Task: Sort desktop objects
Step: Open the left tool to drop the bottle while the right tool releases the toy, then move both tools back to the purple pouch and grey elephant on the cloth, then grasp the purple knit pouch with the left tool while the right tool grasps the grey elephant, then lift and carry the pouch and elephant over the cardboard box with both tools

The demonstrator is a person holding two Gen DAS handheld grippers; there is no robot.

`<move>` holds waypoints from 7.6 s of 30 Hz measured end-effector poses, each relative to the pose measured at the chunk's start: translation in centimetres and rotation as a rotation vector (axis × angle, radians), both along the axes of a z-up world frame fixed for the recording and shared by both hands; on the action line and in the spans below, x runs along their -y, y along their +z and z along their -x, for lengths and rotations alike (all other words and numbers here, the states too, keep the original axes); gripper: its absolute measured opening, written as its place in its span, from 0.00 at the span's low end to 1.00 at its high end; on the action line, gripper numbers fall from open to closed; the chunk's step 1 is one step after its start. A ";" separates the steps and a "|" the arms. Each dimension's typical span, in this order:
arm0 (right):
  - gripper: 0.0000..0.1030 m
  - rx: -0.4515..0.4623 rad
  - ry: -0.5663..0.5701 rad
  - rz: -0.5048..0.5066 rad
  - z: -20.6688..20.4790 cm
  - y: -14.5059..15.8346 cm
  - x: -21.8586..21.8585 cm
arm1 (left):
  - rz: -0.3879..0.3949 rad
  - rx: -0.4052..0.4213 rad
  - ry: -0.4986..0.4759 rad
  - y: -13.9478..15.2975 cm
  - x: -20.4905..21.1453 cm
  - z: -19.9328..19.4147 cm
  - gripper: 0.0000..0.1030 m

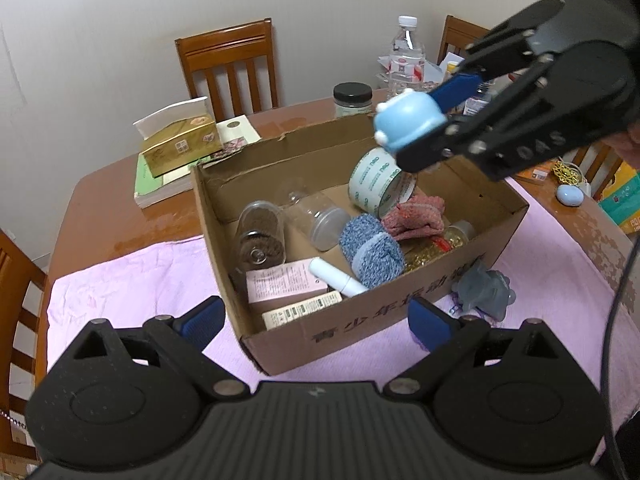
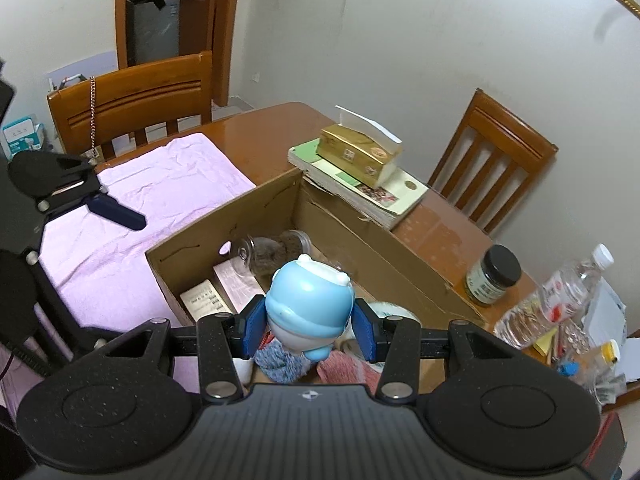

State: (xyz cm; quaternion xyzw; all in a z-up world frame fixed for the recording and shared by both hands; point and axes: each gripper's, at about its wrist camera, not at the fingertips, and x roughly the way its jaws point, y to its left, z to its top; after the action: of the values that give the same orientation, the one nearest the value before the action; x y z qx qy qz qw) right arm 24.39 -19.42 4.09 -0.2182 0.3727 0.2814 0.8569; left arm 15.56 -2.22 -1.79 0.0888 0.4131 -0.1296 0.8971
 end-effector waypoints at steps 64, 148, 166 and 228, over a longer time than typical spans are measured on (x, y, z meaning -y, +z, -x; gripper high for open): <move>0.91 -0.084 -0.355 -0.084 9.2 -4.9 8.3 | -0.007 -0.080 -0.236 -7.5 5.7 1.9 0.95; 0.71 -0.208 -0.198 -0.002 5.2 -15.8 6.6 | 0.060 -0.142 -0.252 -11.9 9.3 -0.8 0.44; 0.54 -0.211 -0.198 0.035 6.6 -15.2 6.8 | 0.054 -0.159 -0.222 -11.5 7.7 0.4 0.44; 0.53 -0.252 -0.049 0.062 10.3 -10.6 5.4 | -0.046 -0.158 -0.530 -5.0 6.3 1.6 0.44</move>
State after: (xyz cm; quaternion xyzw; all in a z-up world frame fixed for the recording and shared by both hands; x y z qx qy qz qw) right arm 14.06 -24.84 -6.55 -0.1983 0.4913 0.2739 0.8026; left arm 13.96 -8.50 -6.75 0.2035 0.4469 -0.3568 0.7947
